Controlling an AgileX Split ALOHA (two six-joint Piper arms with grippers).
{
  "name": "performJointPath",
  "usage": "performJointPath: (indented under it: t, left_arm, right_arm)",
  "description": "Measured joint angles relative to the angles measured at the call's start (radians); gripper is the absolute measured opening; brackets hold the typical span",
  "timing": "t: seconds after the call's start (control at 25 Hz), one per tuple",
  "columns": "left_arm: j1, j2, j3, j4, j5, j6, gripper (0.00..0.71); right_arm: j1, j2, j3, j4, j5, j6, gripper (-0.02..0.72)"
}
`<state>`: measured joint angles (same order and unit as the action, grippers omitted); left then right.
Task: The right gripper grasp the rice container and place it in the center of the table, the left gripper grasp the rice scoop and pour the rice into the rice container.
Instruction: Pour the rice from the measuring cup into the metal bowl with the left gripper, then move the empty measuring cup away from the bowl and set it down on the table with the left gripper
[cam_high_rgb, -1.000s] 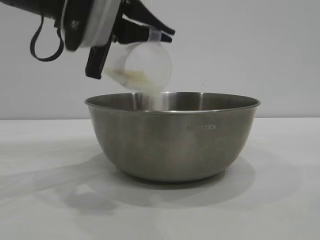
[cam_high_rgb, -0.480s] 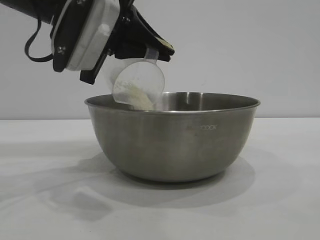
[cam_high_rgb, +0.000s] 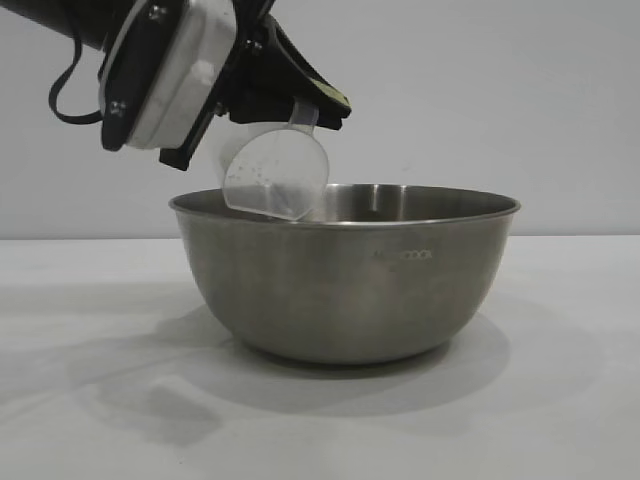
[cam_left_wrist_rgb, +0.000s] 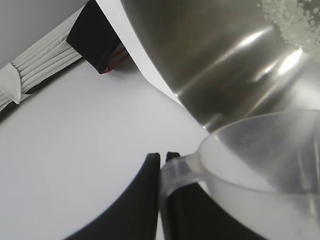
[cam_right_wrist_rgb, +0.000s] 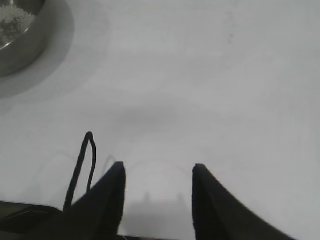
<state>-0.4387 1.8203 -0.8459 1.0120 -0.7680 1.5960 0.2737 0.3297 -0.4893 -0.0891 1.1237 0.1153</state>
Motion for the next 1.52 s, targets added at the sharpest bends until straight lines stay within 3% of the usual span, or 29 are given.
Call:
performJointPath:
  t: [0.16,0.24,0.48,0.56,0.76,0.92,1.32,1.52]
  left_arm:
    - [0.0,0.0,0.0,-0.052,0.0,-0.11,0.0]
    - [0.0,0.0,0.0,-0.134,-0.01,-0.29,0.0]
    - [0.0,0.0,0.0,-0.624,-0.086,-1.039,0.0]
    - [0.0,0.0,0.003,-0.795,-0.132,-1.194,0.0]
    - [0.0,-0.002,0.093,-1.182,-0.305,-1.292,0.0]
    - [0.0,-0.004,0.206,-1.423,-0.361,-1.302,0.0]
    - [0.087,0.138,0.264,-1.449,-0.366,-1.382,0.0]
    - [0.092,0.242,0.264,-1.417,-0.368,-1.405,0.0]
  right_arm:
    - [0.0,0.0,0.0,0.0,0.0,0.0,0.306]
    - [0.0,0.0,0.0,0.0,0.0,0.0,0.306]
    - [0.0,0.0,0.0,0.0,0.0,0.0,0.306]
    - [0.0,0.0,0.0,0.0,0.0,0.0,0.306]
    - [0.0,0.0,0.0,0.0,0.0,0.0,0.306]
    - [0.0,0.0,0.0,0.0,0.0,0.0,0.306]
    - [0.0,0.0,0.0,0.0,0.0,0.0,0.306]
    - [0.0,0.0,0.0,0.0,0.0,0.0,0.306]
